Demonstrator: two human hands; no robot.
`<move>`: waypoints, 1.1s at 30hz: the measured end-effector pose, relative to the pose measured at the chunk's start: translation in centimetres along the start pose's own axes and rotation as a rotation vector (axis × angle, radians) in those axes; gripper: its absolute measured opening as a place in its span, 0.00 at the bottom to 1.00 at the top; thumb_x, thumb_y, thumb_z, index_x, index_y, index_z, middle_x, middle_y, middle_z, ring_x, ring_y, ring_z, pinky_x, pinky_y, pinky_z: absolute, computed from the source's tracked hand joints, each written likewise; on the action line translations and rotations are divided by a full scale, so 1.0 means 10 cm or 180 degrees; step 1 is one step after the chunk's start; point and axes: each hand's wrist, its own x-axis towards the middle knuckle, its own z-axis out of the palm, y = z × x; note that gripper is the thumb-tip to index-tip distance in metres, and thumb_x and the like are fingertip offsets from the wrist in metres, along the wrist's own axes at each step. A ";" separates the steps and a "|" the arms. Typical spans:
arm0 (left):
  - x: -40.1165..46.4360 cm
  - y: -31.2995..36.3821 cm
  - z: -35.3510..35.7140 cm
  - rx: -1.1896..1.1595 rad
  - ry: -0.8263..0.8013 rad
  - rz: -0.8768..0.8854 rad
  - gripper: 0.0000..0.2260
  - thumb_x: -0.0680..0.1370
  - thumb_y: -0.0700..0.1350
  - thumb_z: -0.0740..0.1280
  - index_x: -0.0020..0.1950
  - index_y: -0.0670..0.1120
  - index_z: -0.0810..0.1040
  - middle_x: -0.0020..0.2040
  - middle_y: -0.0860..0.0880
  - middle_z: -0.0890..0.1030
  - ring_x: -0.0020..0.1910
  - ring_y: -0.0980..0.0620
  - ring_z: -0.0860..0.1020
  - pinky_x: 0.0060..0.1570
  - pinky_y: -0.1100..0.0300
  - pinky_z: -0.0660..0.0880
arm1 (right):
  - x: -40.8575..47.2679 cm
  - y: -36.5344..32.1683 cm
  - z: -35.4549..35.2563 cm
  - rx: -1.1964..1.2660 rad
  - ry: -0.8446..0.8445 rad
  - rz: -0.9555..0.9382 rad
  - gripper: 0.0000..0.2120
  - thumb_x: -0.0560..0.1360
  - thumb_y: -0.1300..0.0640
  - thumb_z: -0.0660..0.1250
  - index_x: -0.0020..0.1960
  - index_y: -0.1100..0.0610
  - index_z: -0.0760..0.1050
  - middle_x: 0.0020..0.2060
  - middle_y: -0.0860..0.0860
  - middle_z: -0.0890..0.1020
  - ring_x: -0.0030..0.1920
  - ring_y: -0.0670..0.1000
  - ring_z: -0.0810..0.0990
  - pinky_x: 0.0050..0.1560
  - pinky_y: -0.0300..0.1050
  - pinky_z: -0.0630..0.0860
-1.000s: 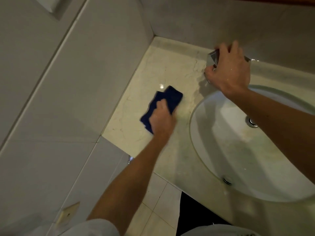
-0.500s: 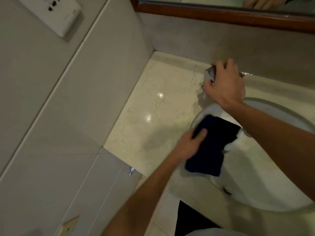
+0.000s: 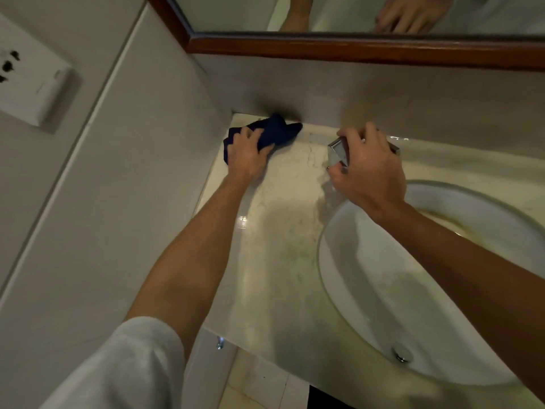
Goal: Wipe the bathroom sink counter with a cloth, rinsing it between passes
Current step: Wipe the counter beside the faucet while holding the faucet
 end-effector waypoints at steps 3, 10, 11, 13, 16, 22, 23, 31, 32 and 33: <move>-0.24 0.14 0.33 -0.0026 0.0112 -0.0038 0.22 0.81 0.58 0.65 0.72 0.49 0.74 0.64 0.45 0.74 0.61 0.43 0.71 0.54 0.50 0.64 | -0.02 0.00 0.00 0.0028 0.0097 -0.0024 0.23 0.72 0.52 0.69 0.66 0.55 0.73 0.56 0.56 0.75 0.55 0.57 0.76 0.46 0.51 0.77; -1.70 0.61 0.60 0.0087 0.0004 0.0616 0.21 0.76 0.51 0.66 0.68 0.47 0.76 0.57 0.45 0.77 0.53 0.43 0.74 0.48 0.49 0.69 | -0.03 -0.03 -0.02 0.0028 0.0034 0.0036 0.23 0.72 0.52 0.69 0.65 0.54 0.72 0.57 0.55 0.74 0.56 0.56 0.75 0.44 0.50 0.77; -1.84 0.69 0.60 0.0093 -0.0095 0.0707 0.20 0.76 0.49 0.68 0.68 0.48 0.76 0.57 0.46 0.78 0.52 0.43 0.75 0.46 0.49 0.71 | -0.04 -0.03 -0.02 0.0011 0.0044 0.0036 0.22 0.72 0.52 0.69 0.65 0.54 0.72 0.57 0.55 0.74 0.56 0.56 0.75 0.44 0.50 0.77; -1.90 0.75 0.53 -0.0105 -0.0194 0.0657 0.17 0.77 0.47 0.70 0.66 0.47 0.78 0.56 0.47 0.78 0.50 0.44 0.76 0.45 0.49 0.73 | -0.04 -0.04 -0.03 0.0008 0.0055 0.0037 0.22 0.72 0.52 0.68 0.65 0.54 0.73 0.56 0.55 0.74 0.55 0.56 0.75 0.44 0.50 0.78; -1.62 0.76 0.23 -0.0894 -0.0012 0.0113 0.11 0.80 0.49 0.66 0.58 0.45 0.79 0.52 0.48 0.77 0.49 0.45 0.76 0.47 0.49 0.73 | -0.02 -0.04 -0.04 0.0055 0.0029 0.0043 0.22 0.72 0.52 0.69 0.65 0.54 0.72 0.56 0.55 0.74 0.55 0.56 0.75 0.45 0.51 0.78; -0.61 0.52 -0.61 -0.1813 0.0669 -0.0432 0.13 0.84 0.49 0.62 0.66 0.46 0.77 0.60 0.48 0.81 0.57 0.53 0.78 0.55 0.59 0.73 | -0.02 -0.03 -0.03 0.0063 -0.0011 0.0070 0.24 0.72 0.51 0.70 0.66 0.54 0.72 0.57 0.55 0.74 0.57 0.56 0.75 0.46 0.52 0.79; -0.46 0.48 -0.67 -0.1642 0.0763 -0.0366 0.13 0.84 0.49 0.61 0.66 0.46 0.76 0.60 0.48 0.80 0.57 0.53 0.77 0.54 0.59 0.72 | -0.02 -0.03 -0.03 0.0041 -0.0006 0.0064 0.24 0.71 0.51 0.70 0.66 0.54 0.73 0.56 0.55 0.74 0.57 0.56 0.75 0.45 0.52 0.79; -0.11 0.46 0.13 0.0351 0.0084 0.0259 0.20 0.80 0.50 0.67 0.70 0.45 0.75 0.65 0.43 0.76 0.62 0.40 0.74 0.53 0.47 0.72 | -0.02 -0.01 -0.01 0.0009 0.0052 0.0020 0.24 0.72 0.52 0.69 0.66 0.54 0.73 0.56 0.55 0.75 0.56 0.56 0.76 0.45 0.50 0.78; -0.18 0.49 0.26 0.0479 0.0089 0.0245 0.20 0.79 0.49 0.68 0.71 0.47 0.74 0.65 0.44 0.76 0.62 0.41 0.73 0.53 0.48 0.71 | -0.01 -0.01 -0.01 0.0009 0.0069 0.0011 0.24 0.72 0.52 0.69 0.66 0.54 0.73 0.56 0.55 0.75 0.56 0.56 0.76 0.45 0.50 0.78; -0.25 0.52 0.34 0.0505 0.0128 0.0187 0.21 0.78 0.49 0.69 0.70 0.48 0.74 0.65 0.45 0.76 0.62 0.42 0.73 0.53 0.48 0.71 | -0.01 -0.01 0.00 0.0000 0.0086 0.0006 0.23 0.71 0.52 0.69 0.66 0.55 0.73 0.56 0.56 0.75 0.56 0.56 0.76 0.45 0.50 0.78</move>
